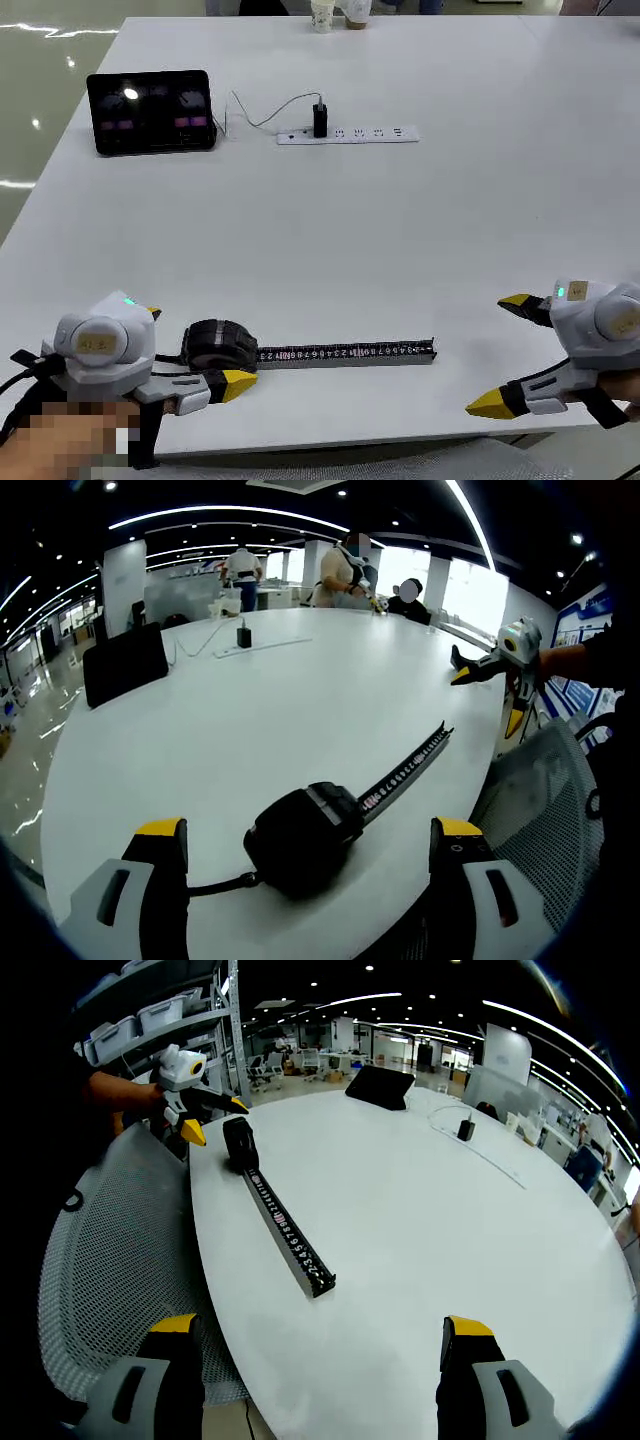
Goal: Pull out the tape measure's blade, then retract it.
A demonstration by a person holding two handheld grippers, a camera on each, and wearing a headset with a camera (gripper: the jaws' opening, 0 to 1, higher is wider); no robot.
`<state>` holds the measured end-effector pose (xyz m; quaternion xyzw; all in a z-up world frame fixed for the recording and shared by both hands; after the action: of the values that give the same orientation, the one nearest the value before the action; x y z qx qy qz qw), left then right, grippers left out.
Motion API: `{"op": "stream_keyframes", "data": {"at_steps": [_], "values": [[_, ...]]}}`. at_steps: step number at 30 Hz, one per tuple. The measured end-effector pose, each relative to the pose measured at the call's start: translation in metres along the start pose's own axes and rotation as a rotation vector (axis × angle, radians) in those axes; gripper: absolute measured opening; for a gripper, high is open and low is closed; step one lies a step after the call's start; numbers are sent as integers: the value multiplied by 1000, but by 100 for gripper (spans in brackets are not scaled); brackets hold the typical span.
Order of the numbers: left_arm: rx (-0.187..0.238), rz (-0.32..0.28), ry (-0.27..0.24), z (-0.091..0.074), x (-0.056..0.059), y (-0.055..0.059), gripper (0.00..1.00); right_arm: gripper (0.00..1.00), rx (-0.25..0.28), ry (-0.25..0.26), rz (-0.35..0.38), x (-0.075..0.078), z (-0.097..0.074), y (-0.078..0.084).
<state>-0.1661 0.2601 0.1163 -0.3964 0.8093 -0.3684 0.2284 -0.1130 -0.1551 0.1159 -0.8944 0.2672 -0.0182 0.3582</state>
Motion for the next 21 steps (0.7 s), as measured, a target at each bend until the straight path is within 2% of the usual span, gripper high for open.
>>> {"op": "stream_keyframes", "data": {"at_steps": [5,7,10,13,15,17,21], "values": [[-2,-26,-24,6,1,-4,98,99,-5,-8,-21,7,4,-6],[2,-44,-49,8,3,-5,98,99,-17,-3,-45,8,7,-8],[8,-73,-77,12,4,-7,98,99,-39,-14,-76,5,13,-11],[11,-102,-115,15,4,-8,97,99,-63,-32,-117,6,18,-13],[24,-88,-169,16,2,-9,99,99,-85,-45,-139,6,22,-15],[18,-77,-185,16,4,-10,99,99,-104,-55,-164,7,26,-18],[38,-111,-191,17,6,-13,99,99,-116,-78,-192,9,34,-24]]}}
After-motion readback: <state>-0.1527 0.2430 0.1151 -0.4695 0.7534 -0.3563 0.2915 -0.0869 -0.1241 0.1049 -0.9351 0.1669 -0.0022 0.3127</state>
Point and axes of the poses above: the centre of the closed fingertips' face, and the gripper's own axes: z roughly forward along the fingers, x roughly to its right, y roughly out of its underside, the point moved 10 cm from there along -z, roughly backward along the fingers, and after that the axes turned 11 degrees about z, right-handed, at the moved point
